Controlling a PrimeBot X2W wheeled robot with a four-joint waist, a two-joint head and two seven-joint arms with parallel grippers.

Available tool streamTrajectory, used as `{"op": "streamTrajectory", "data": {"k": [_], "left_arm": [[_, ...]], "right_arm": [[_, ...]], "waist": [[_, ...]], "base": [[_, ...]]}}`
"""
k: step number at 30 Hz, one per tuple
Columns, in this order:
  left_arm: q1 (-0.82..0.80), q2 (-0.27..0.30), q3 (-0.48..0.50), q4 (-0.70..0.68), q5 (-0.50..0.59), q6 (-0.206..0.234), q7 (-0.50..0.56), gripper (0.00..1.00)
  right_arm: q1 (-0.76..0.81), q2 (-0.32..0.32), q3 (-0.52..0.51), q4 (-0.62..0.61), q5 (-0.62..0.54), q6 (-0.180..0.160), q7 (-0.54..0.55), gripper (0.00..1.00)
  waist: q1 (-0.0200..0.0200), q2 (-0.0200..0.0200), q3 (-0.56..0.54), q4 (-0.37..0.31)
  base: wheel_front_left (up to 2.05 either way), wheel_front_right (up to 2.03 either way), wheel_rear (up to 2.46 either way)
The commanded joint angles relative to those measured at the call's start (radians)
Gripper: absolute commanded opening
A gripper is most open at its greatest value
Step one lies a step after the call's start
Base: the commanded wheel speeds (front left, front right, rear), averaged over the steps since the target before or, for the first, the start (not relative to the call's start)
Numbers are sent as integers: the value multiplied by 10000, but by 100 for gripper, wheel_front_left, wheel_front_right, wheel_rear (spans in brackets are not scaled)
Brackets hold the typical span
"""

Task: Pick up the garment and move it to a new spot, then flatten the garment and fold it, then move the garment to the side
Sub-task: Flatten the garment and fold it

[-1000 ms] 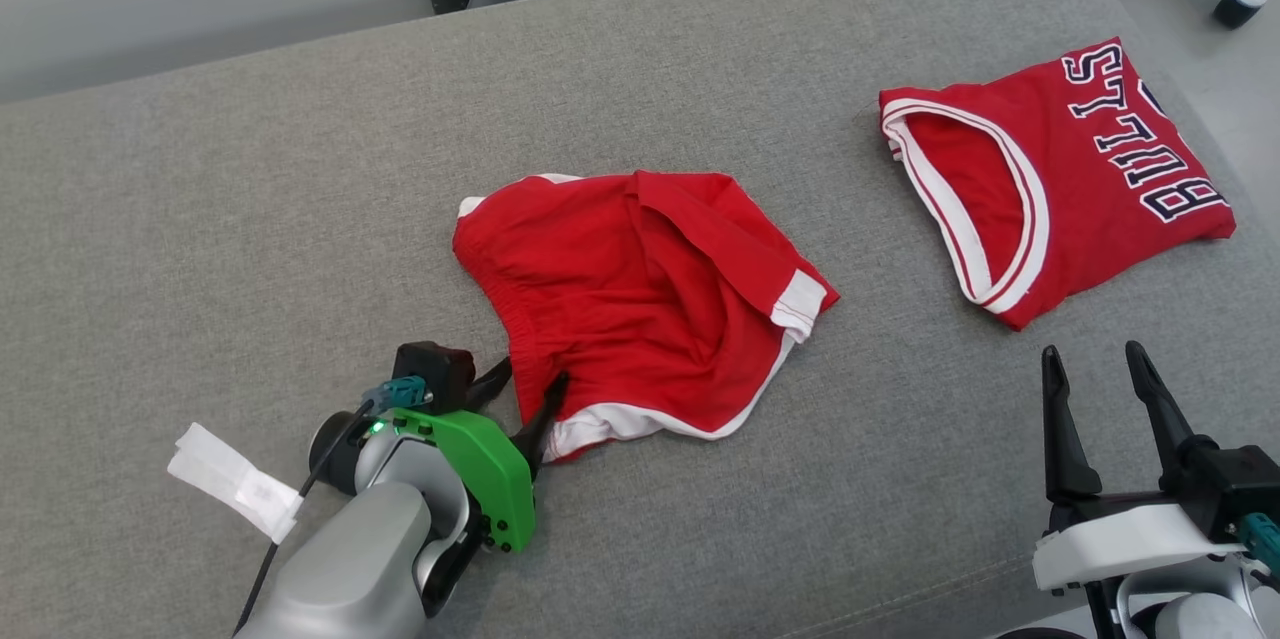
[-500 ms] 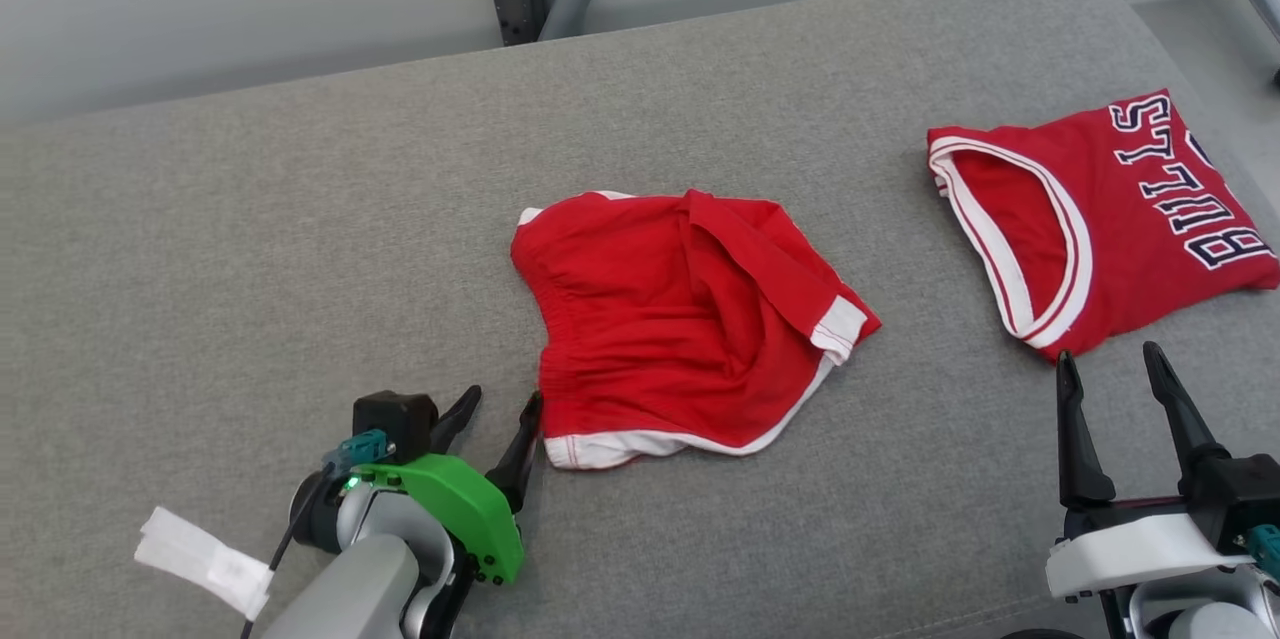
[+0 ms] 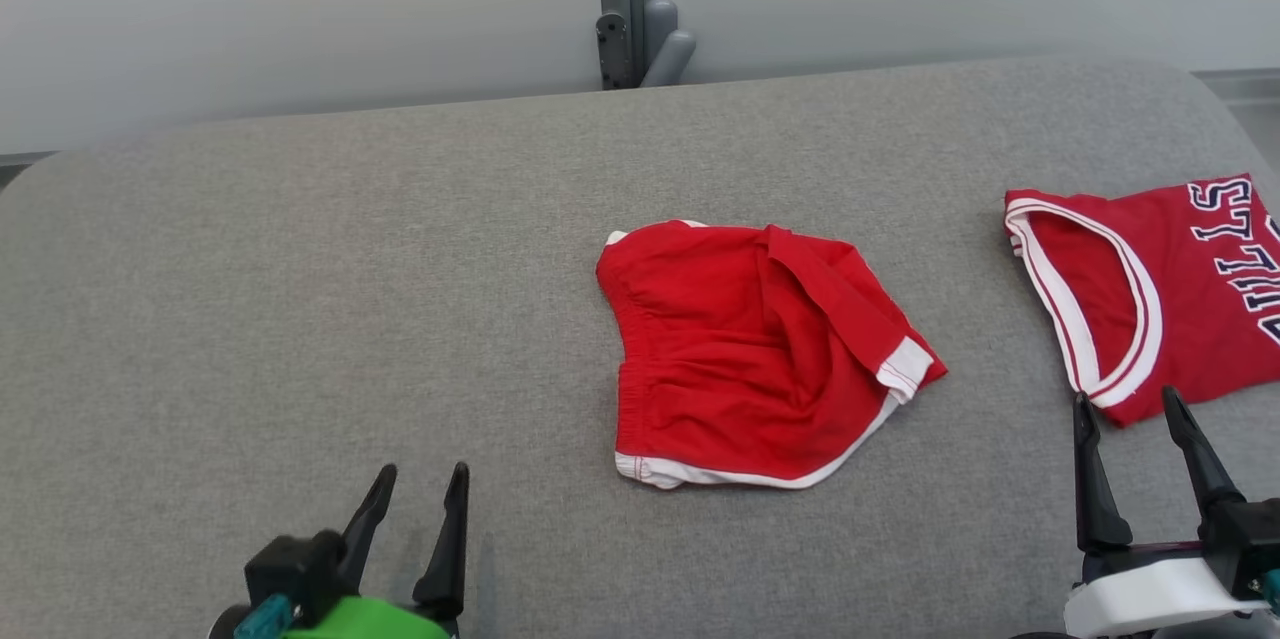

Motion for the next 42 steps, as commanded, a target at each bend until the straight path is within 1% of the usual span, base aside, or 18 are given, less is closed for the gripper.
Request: {"op": "streamTrajectory", "data": {"k": [1,2,5,12,18,22,23,30,34,38,40,42], "left_arm": [[391,42,189,-167,198,39,-36,100],[661,25,426,-314,261,41,-35,100],[1329,0,1049,-635,647,-131,-37,100],[2325,-405,2463,-886,1557,-872,-38,100],[2643,-838,3201,-722,2164,-1503,-39,100],[2679,-1104,3544,-654,2504,-1800,-39,100],[2679,-1104,3544,-654,2504,-1800,-39,100],[2742,-1459,3942,-602,2894,-2193,-39,100],[2670,-1594,4080,-627,3076,-2303,-39,100],[2445,-1720,4083,-604,3219,-2392,-39,100],[2335,-1751,3976,-566,3278,-2422,-39,100],[2157,-1792,3722,-416,3247,-2443,-38,100]], "right_arm": [[154,-27,-40,34,-48,-20,-27,100],[223,-27,-61,80,-47,-20,-25,100],[374,-25,-93,212,-60,-20,-25,100],[564,-27,-180,410,-131,-20,-25,100],[528,-27,-253,458,-156,-20,-27,100],[453,-27,-230,481,-175,-20,-25,100],[453,-27,-230,481,-175,-20,-25,100],[321,-27,-203,576,-211,-20,-25,100],[229,-27,-199,698,-227,-20,-25,100],[172,-25,-105,866,-196,-20,-25,100],[75,-31,10,903,-391,-20,-27,100],[-97,-231,204,1033,-709,-18,-25,100]], "waist": [[0,0,-332,353],[0,0,-393,425],[0,0,-531,640],[0,0,-639,1034],[0,0,-620,1195],[0,0,-618,1231],[0,0,-618,1231],[0,0,-658,1143],[0,0,-685,1102],[0,0,-682,1102],[0,0,-640,1086],[0,0,-552,1044]], "base": [[0,0,0],[0,0,0],[0,0,0],[0,0,0],[0,0,0],[0,0,0],[0,0,0],[0,0,0],[0,0,0],[0,0,0],[0,0,0],[0,0,0]]}}
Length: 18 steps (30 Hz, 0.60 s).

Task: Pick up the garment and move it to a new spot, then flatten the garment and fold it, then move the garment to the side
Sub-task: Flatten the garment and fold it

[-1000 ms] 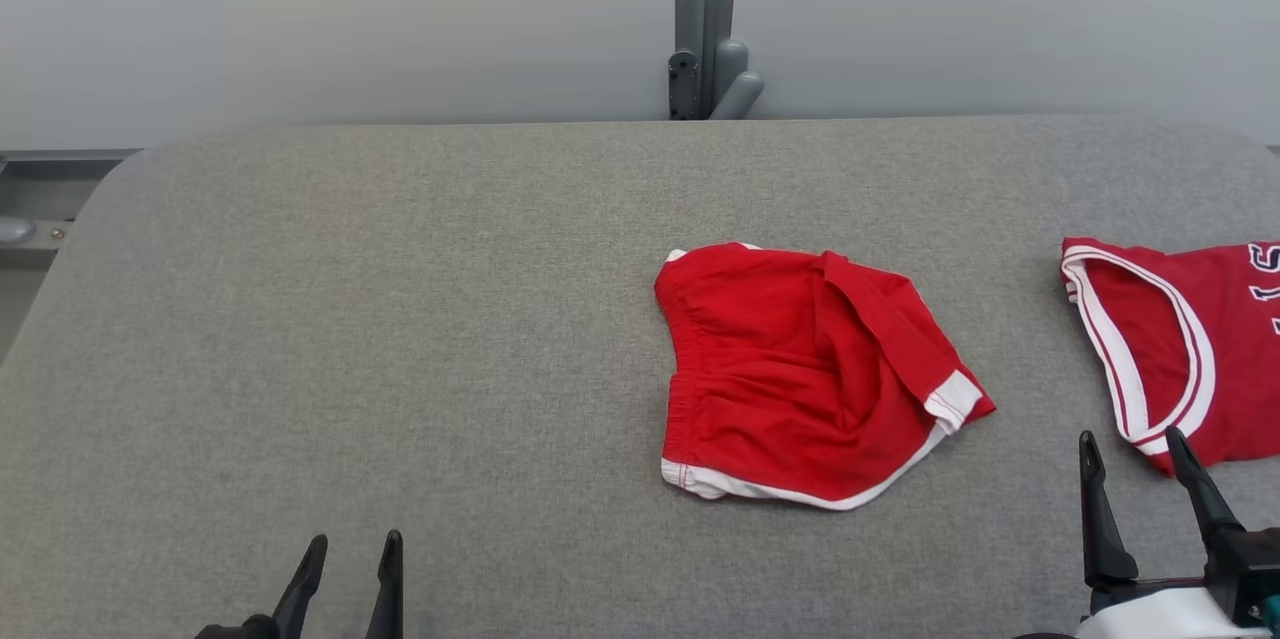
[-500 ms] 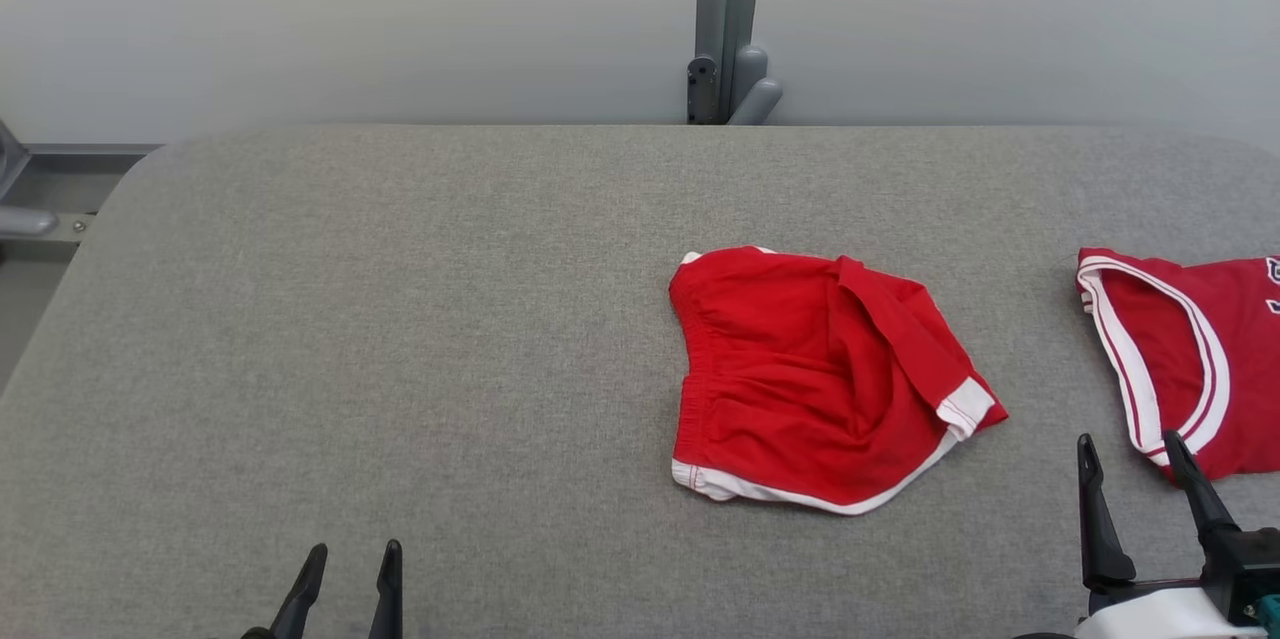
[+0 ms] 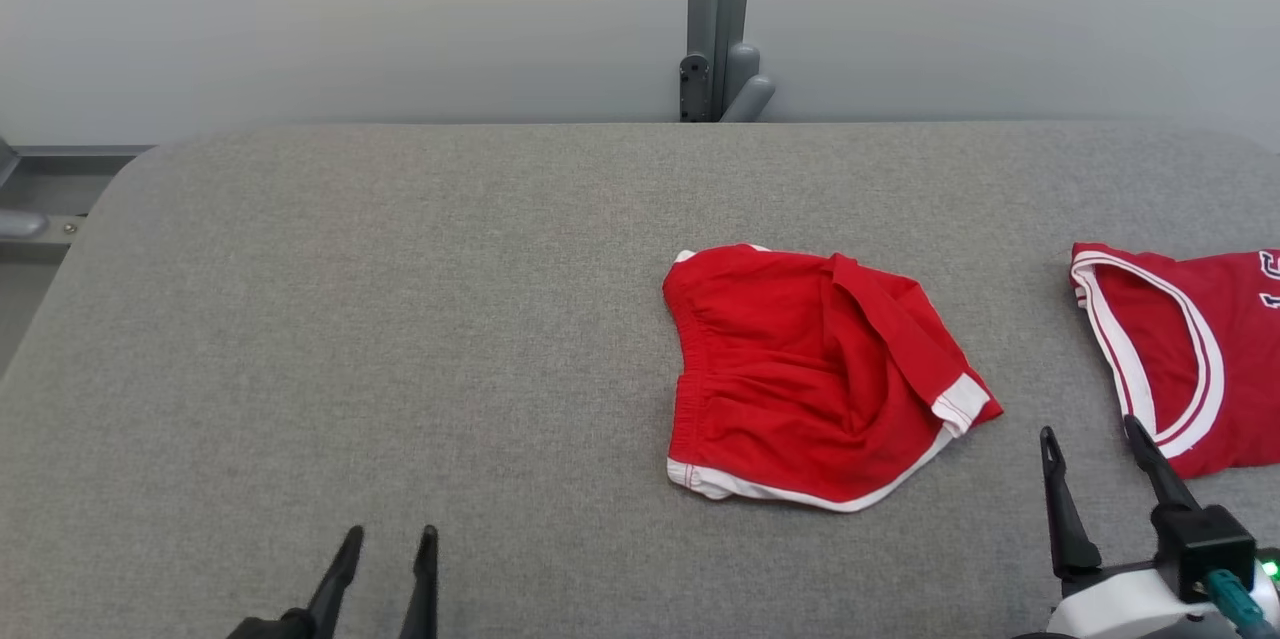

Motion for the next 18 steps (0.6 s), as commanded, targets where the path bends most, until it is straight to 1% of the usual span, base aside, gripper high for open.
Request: {"op": "streamTrajectory", "data": {"k": [1,3,6,8,10,11,14,18], "left_arm": [[-327,-46,-281,192,33,-60,-28,100],[-707,-33,-828,450,-33,-60,282,100],[-1351,56,-1887,767,-314,-61,843,100],[-1858,138,-2729,934,-497,-59,1155,100],[-2318,101,-3331,1187,-778,-59,1410,100],[-2538,113,-3675,1275,-840,-59,1505,100],[-3071,84,-4280,1664,-1215,-56,1650,100],[-3627,-2,-4805,2256,-1588,-57,1598,100]], "right_arm": [[-253,-274,219,322,-373,-20,-25,100],[-759,-646,688,777,-926,-20,5,100],[-1530,-1309,1689,1667,-1594,-20,732,100],[-2007,-1772,2320,2212,-1789,-20,1207,100],[-2455,-2088,2801,2589,-1785,-20,1418,100],[-2629,-2205,3010,2737,-1735,-20,1462,100],[-3078,-2437,3444,3084,-1596,-20,1517,100],[-3475,-2523,3794,3441,-1416,-20,1452,100]], "waist": [[0,0,148,-76],[0,0,322,-140],[0,0,613,-229],[0,0,778,-246],[0,0,922,-233],[0,0,970,-227],[0,0,1089,-219],[0,0,1191,-212]], "base": [[0,0,0],[0,0,0],[0,0,0],[0,0,0],[0,0,0],[0,0,0],[0,0,0],[0,0,0]]}}
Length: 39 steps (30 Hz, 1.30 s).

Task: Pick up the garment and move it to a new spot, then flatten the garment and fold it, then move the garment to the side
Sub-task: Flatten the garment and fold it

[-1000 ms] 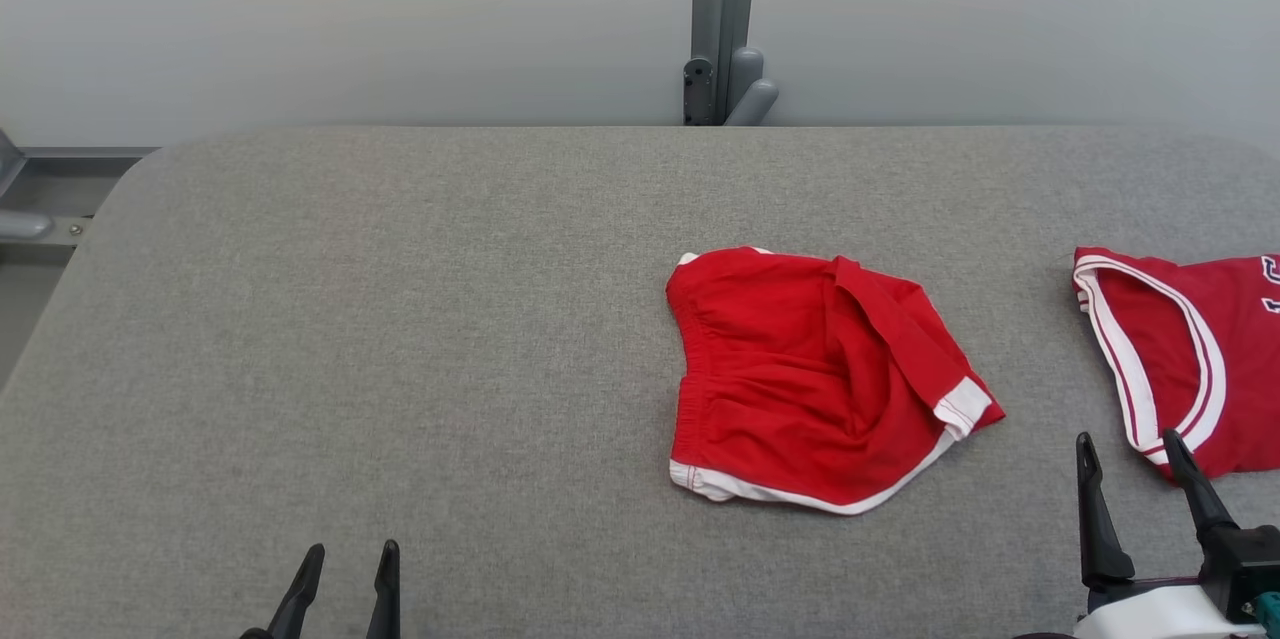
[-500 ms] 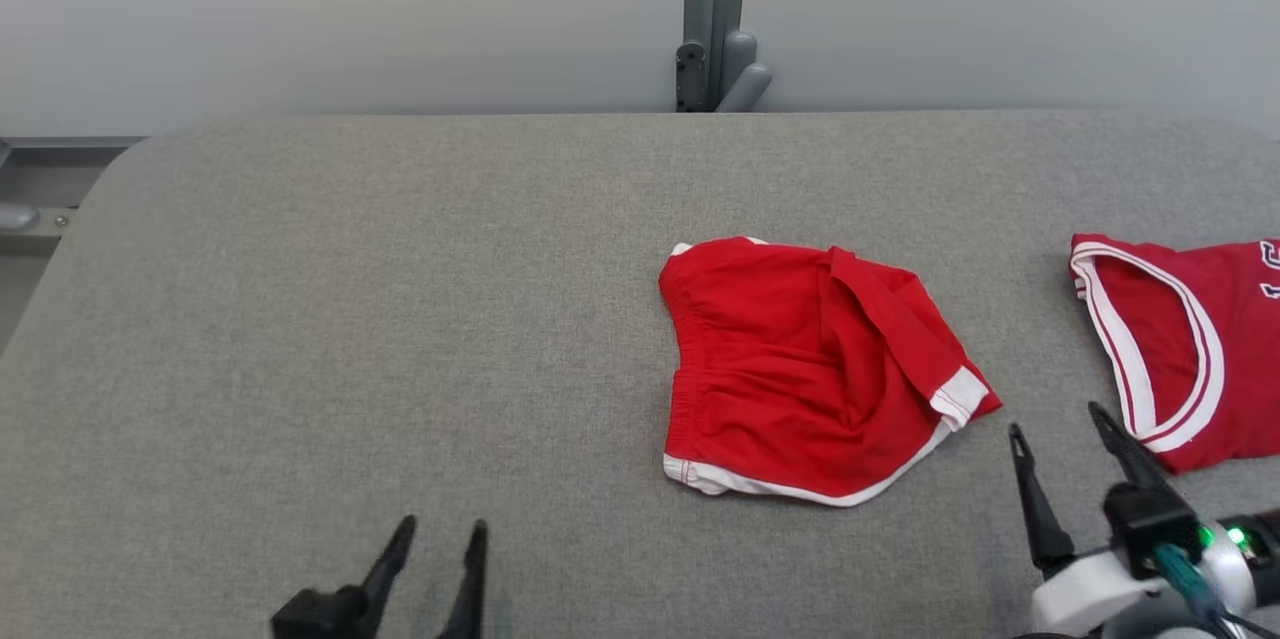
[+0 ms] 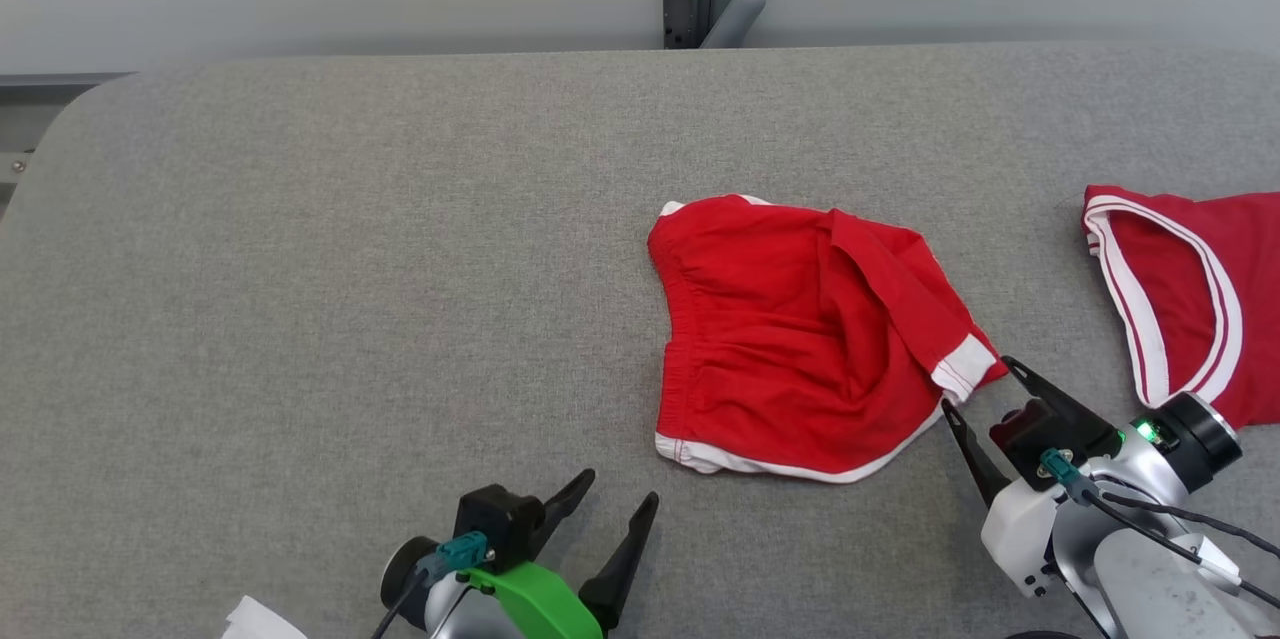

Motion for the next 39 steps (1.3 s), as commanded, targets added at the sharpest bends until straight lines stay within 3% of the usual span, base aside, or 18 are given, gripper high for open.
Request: {"op": "streamTrajectory", "data": {"k": [1,17,32,33,35,36,37,39], "left_arm": [[-295,-52,-119,271,-182,-11,-102,100],[-1915,-518,-1229,2422,-1413,-12,-662,100],[-3028,-638,-2397,3499,-2331,-13,-1288,100],[-3076,-641,-2460,3538,-2363,-13,-1329,100],[-3151,-657,-2627,3594,-2456,-13,-1397,100],[-3198,-666,-2704,3621,-2511,-13,-1426,100],[-3223,-673,-2779,3637,-2580,-13,-1460,100],[-3259,-679,-2948,3674,-2706,-13,-1484,100]], "right_arm": [[-198,-75,68,139,98,-20,-58,100],[-837,62,367,603,227,-20,-333,98],[-1276,135,647,586,274,-20,-373,93],[-1290,130,663,567,282,-20,-368,91],[-1293,119,675,545,316,-20,-354,78],[-1284,112,681,531,333,-20,-351,67],[-1276,99,692,522,361,-20,-349,49],[-1272,76,694,508,396,-20,-337,40]], "waist": [[0,-1,46,7],[0,-1,343,-162],[0,-1,623,-428],[0,-1,636,-440],[0,-1,650,-457],[0,-1,650,-465],[0,-1,649,-472],[0,-1,644,-482]], "base": [[0,0,0],[0,0,0],[0,0,0],[0,0,0],[0,0,0],[0,0,0],[0,0,0],[0,0,0]]}}
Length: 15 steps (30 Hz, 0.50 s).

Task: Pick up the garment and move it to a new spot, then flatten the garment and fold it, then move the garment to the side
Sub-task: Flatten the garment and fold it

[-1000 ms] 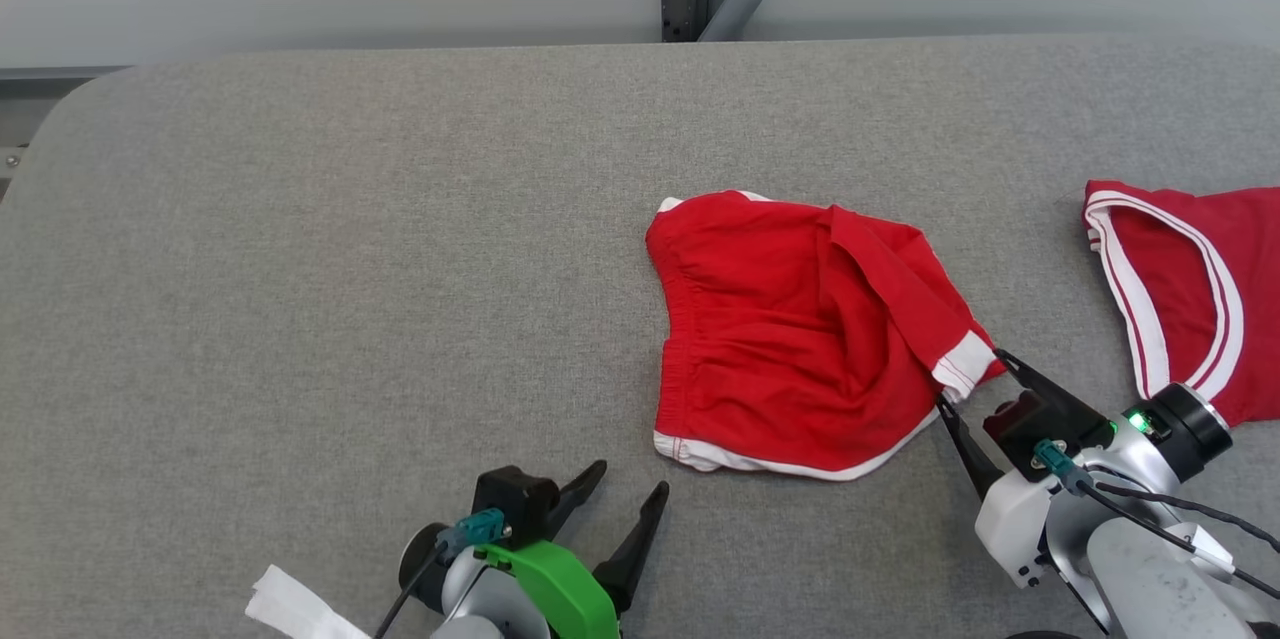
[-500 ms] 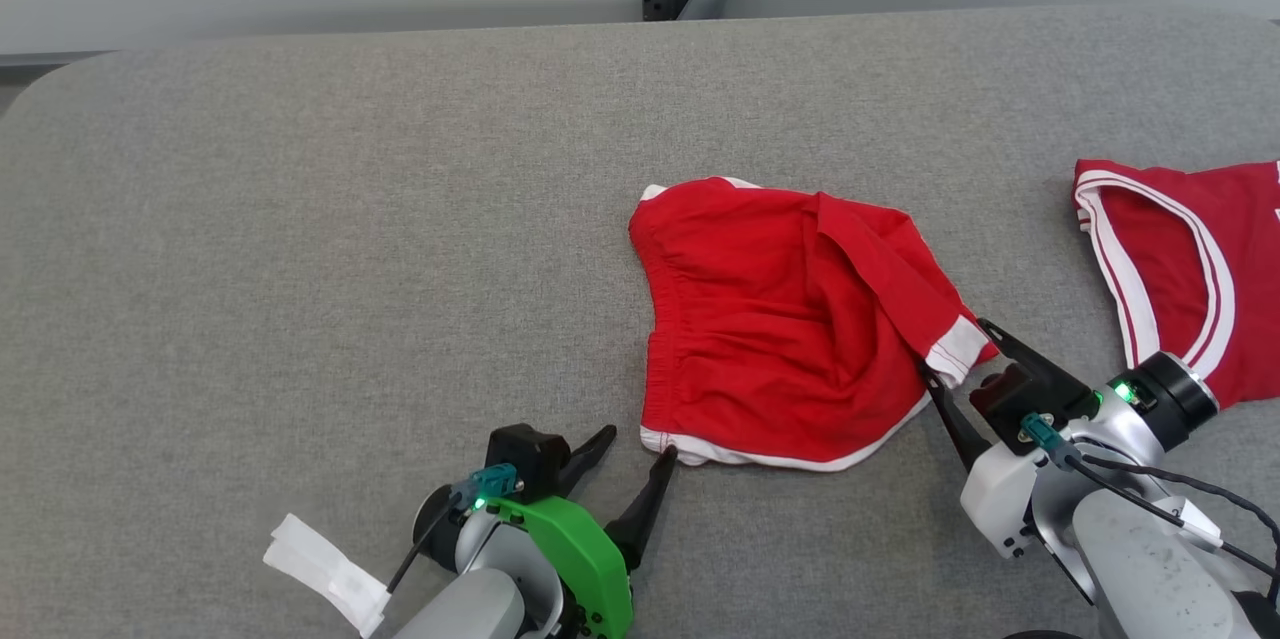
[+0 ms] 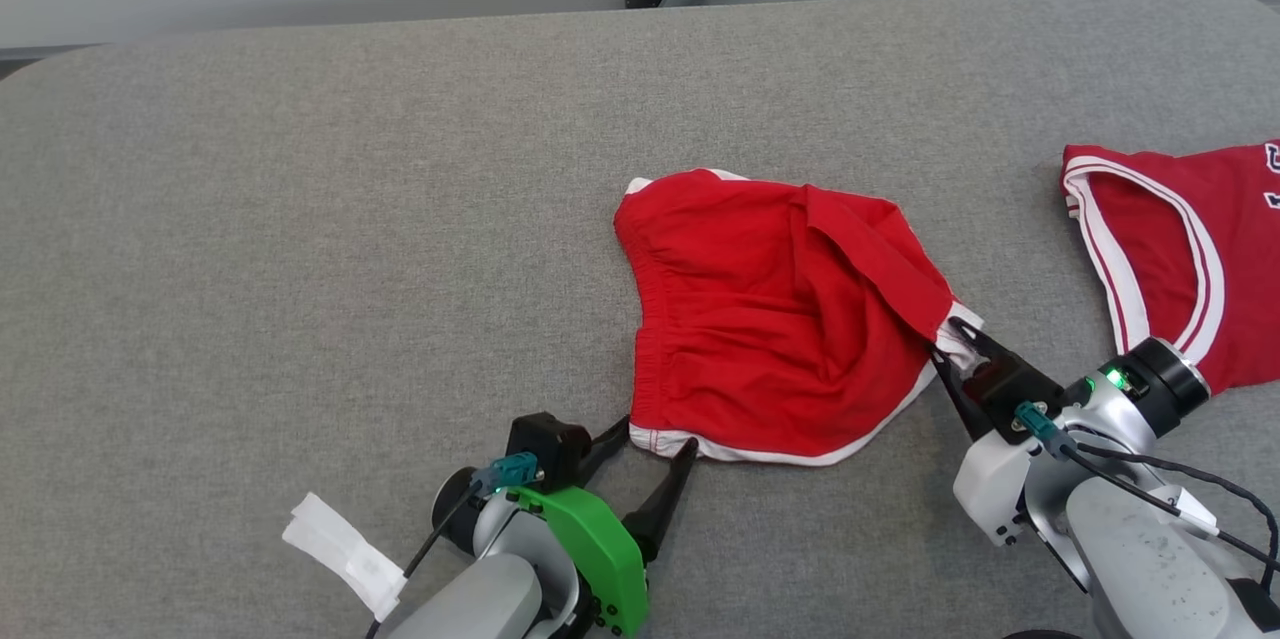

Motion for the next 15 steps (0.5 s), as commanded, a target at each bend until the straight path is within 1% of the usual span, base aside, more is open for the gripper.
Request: {"op": "streamTrajectory", "data": {"k": [1,2,3,4,5,6,7,8,9,11,12,13,15], "left_arm": [[-162,-15,-96,37,-129,-13,-63,100],[-174,-2,-170,51,-198,-13,-79,100],[-193,23,-242,65,-262,-13,-89,93],[-212,43,-316,76,-324,-13,-109,86],[-239,61,-389,87,-350,-13,-113,73],[-265,77,-458,93,-361,-13,-123,50],[-304,94,-521,98,-412,-13,-140,45],[-350,113,-593,102,-485,-13,-153,37],[-379,132,-648,107,-537,-13,-164,28],[-431,175,-754,89,-658,-13,-171,7],[-431,175,-754,89,-658,-13,-171,7],[-463,206,-809,78,-702,-13,-184,0],[-554,259,-921,59,-810,-13,-198,0]], "right_arm": [[-85,-27,1,-57,70,-20,6,33],[-87,-28,-2,-66,98,-20,18,28],[-86,-28,-4,-74,118,-20,25,25],[-77,-23,-7,-83,134,-20,34,19],[-70,-15,-3,-90,141,-20,40,16],[-72,-11,8,-98,136,-20,43,14],[-78,-9,15,-98,146,-20,38,10],[-96,-5,18,-90,173,-20,44,2],[-116,-1,23,-75,194,-20,48,0],[-149,-3,23,-48,232,-20,45,0],[-149,-3,23,-48,232,-20,45,0],[-160,4,16,-41,239,-20,45,0],[-163,2,-9,-25,239,-20,45,0]], "waist": [[0,-1,-7,-7],[0,-1,-11,-11],[0,-1,-19,-15],[0,-1,-25,-17],[0,-1,-28,-18],[0,-1,-27,-19],[0,-1,-27,-16],[0,-1,-27,-15],[0,-1,-32,-17],[0,-1,-36,-17],[0,-1,-36,-17],[0,-1,-37,-21],[0,-1,-46,-28]], "base": [[0,0,0],[0,0,0],[0,0,0],[0,0,0],[0,0,0],[0,0,0],[0,0,0],[0,0,0],[0,0,0],[0,0,0],[0,0,0],[0,0,0],[0,0,0]]}}
